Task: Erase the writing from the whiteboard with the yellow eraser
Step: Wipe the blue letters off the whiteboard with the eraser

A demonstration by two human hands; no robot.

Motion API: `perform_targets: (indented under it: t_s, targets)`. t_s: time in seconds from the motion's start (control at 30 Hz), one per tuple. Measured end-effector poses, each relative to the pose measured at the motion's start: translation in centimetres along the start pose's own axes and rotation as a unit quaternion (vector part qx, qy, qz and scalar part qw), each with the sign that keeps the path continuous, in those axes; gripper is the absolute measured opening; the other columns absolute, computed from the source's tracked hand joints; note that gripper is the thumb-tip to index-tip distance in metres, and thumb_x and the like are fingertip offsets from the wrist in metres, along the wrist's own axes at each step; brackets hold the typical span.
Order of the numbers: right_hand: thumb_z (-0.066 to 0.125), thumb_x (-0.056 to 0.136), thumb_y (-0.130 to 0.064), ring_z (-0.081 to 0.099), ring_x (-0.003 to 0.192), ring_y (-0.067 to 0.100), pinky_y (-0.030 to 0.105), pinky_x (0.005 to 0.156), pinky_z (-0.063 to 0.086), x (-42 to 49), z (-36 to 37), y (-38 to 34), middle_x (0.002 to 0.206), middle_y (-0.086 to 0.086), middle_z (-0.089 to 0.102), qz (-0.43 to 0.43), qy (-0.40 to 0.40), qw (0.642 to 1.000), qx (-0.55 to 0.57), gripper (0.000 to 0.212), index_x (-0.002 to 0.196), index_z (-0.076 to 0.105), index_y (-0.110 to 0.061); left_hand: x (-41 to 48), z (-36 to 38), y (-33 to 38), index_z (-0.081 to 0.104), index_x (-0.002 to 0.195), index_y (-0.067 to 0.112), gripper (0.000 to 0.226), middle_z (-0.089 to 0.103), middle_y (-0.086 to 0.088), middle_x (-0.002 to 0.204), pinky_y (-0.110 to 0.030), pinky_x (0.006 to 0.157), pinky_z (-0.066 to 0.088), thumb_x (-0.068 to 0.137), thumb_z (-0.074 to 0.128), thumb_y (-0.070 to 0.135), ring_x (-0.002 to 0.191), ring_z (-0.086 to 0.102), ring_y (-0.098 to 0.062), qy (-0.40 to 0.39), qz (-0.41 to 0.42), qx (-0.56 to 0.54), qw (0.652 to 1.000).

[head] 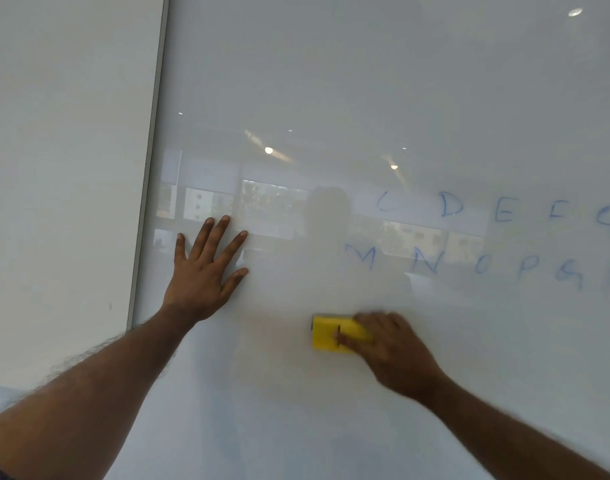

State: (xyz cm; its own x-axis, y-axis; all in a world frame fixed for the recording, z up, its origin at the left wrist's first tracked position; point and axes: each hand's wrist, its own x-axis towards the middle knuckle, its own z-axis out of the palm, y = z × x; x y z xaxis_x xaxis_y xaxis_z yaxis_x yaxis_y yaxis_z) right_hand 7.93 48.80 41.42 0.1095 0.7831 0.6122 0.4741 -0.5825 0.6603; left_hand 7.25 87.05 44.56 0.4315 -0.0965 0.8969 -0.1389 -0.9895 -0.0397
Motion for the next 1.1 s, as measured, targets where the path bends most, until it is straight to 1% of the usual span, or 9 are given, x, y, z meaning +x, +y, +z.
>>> perform_targets:
  t_s: [0.17,0.23,0.37,0.5,0.63,0.77,0.97,1.03,1.1]
  targets:
    - [0.062,0.085,-0.023,0.054,0.098,0.035,0.041,0.081,0.039,4.4,-2.8,3.9,0.12,0.014,0.058,0.154,0.064,0.986,0.005,0.051,0.134,0.052,-0.031,0.6,-0.2,1.2,0.029,0.156,0.027,0.07,0.016,-0.006,0.168,-0.063,0.121,0.015,0.096,0.029,0.063,0.155,0.012,-0.033,0.021,-0.007,-0.003,1.0]
    - [0.064,0.083,-0.023,0.055,0.098,0.036,0.042,0.082,0.041,4.2,-2.0,2.4,0.118,0.016,0.058,0.15,0.071,0.986,0.022,0.05,0.132,0.055,-0.029,1.2,-0.2,2.4,0.031,0.156,0.026,0.07,0.017,-0.005,0.168,-0.062,0.121,0.016,0.096,0.033,0.062,0.155,0.011,-0.033,0.03,0.014,-0.009,0.999]
    - [0.07,0.081,-0.018,0.056,0.094,0.034,0.04,0.08,0.04,-0.1,1.2,-1.8,0.114,0.014,0.061,0.053,0.039,0.997,0.029,0.055,0.133,0.054,-0.029,3.4,0.3,6.2,0.028,0.157,0.028,0.071,0.016,-0.004,0.168,-0.068,0.118,0.014,0.096,0.035,0.064,0.156,0.009,-0.033,0.029,0.083,-0.003,0.996]
    - [0.067,0.085,-0.02,0.054,0.093,0.031,0.04,0.08,0.036,-1.3,1.0,-1.1,0.115,0.011,0.06,0.02,0.005,1.0,0.01,0.057,0.136,0.048,-0.034,3.7,1.9,7.6,0.018,0.159,0.035,0.073,0.006,-0.002,0.17,-0.07,0.119,0.003,0.096,0.03,0.069,0.157,-0.001,-0.031,0.036,0.064,0.006,0.997]
    - [0.068,0.081,-0.023,0.057,0.093,0.034,0.041,0.08,0.037,2.7,-2.6,3.6,0.116,0.014,0.06,0.128,0.065,0.99,-0.002,0.055,0.133,0.052,-0.032,3.4,2.4,7.2,0.016,0.159,0.035,0.072,0.003,-0.001,0.17,-0.069,0.119,0.0,0.096,0.029,0.069,0.157,-0.002,-0.03,0.049,0.067,0.005,0.997]
    - [0.071,0.079,-0.027,0.053,0.092,0.034,0.041,0.081,0.035,5.5,-3.9,4.8,0.115,0.011,0.057,0.219,0.079,0.972,-0.018,0.058,0.134,0.052,-0.031,3.4,2.6,7.3,0.016,0.159,0.035,0.072,0.003,-0.001,0.17,-0.067,0.119,-0.003,0.097,0.029,0.068,0.157,-0.002,-0.03,0.054,0.07,0.006,0.996]
    - [0.07,0.079,-0.021,0.057,0.094,0.034,0.041,0.079,0.041,1.9,-1.5,1.0,0.116,0.013,0.061,0.068,0.015,0.997,-0.016,0.059,0.134,0.051,-0.033,3.3,2.6,7.0,0.016,0.159,0.036,0.072,0.003,0.0,0.17,-0.068,0.119,0.0,0.096,0.027,0.07,0.157,-0.002,-0.029,0.051,0.072,0.001,0.996]
    - [0.074,0.076,-0.017,0.058,0.095,0.033,0.04,0.079,0.038,2.2,-2.3,2.4,0.117,0.013,0.062,0.071,0.023,0.997,-0.027,0.061,0.131,0.055,-0.033,3.3,2.5,7.2,0.017,0.159,0.035,0.072,0.003,0.0,0.17,-0.068,0.119,-0.001,0.096,0.027,0.069,0.157,-0.003,-0.028,0.049,0.067,0.001,0.997]
    - [0.073,0.075,-0.017,0.058,0.094,0.034,0.04,0.078,0.036,4.1,-3.6,4.6,0.118,0.013,0.061,0.121,0.054,0.99,-0.039,0.06,0.131,0.055,-0.032,3.2,2.4,7.3,0.017,0.159,0.035,0.072,0.004,-0.001,0.17,-0.068,0.119,-0.001,0.096,0.029,0.069,0.157,-0.002,-0.029,0.047,0.064,-0.001,0.997]
